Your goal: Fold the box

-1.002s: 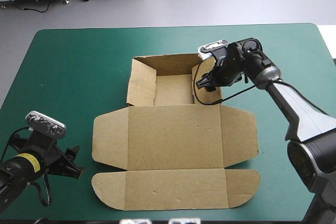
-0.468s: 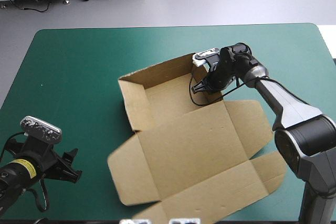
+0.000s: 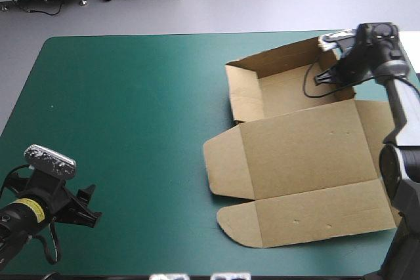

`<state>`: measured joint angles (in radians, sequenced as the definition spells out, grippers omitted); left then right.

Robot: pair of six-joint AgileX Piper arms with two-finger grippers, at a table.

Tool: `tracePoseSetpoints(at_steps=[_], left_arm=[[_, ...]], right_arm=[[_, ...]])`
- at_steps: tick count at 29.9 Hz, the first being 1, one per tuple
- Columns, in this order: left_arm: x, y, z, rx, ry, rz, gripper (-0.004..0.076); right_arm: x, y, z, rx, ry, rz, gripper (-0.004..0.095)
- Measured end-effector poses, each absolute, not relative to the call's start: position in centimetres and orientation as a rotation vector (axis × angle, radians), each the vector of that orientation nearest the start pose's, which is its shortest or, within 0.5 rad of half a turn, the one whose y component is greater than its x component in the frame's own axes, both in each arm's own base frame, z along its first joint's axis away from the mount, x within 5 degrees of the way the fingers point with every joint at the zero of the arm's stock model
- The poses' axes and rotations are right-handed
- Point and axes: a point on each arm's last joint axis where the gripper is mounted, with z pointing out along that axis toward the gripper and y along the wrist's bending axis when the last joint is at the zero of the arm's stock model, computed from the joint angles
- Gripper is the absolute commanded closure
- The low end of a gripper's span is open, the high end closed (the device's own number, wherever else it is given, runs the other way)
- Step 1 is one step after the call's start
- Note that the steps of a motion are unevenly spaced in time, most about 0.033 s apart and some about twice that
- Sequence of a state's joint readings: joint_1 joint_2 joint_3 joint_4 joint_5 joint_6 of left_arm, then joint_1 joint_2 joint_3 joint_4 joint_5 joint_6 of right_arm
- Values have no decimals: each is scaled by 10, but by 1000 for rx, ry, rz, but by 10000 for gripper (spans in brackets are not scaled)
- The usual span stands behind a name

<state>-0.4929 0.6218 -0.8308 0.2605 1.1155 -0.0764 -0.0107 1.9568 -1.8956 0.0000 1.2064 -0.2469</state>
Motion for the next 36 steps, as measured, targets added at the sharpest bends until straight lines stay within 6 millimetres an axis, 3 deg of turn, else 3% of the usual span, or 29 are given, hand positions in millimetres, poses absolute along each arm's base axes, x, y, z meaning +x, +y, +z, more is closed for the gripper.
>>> tracePoseSetpoints(at_steps=[4,6,9,12,15,19,22,26,30,36], left_arm=[[87,-23,349,511,2293,56,281],[87,-23,349,509,2293,56,281],[87,-23,349,503,2294,54,281],[87,-23,349,498,2295,53,281],[87,-23,349,486,2298,48,281],[87,-23,349,481,2298,47,281],[87,-23,349,481,2298,47,281],[87,-23,349,481,2298,47,281],[88,-23,350,480,2286,42,281],[92,-26,355,477,2212,14,296]], right_arm=[[421,-71,311,-167,2777,-104,933],[418,-92,307,-118,2792,-112,933],[415,-113,300,-53,2807,-84,931],[417,-123,289,-33,2825,-38,910],[423,-124,274,-34,2851,2,771],[427,-125,261,-53,2876,24,406],[428,-125,262,-61,2873,24,260],[431,-125,278,-37,2819,19,266],[425,-116,309,-65,2719,93,266],[381,-92,400,-115,2480,132,266]])
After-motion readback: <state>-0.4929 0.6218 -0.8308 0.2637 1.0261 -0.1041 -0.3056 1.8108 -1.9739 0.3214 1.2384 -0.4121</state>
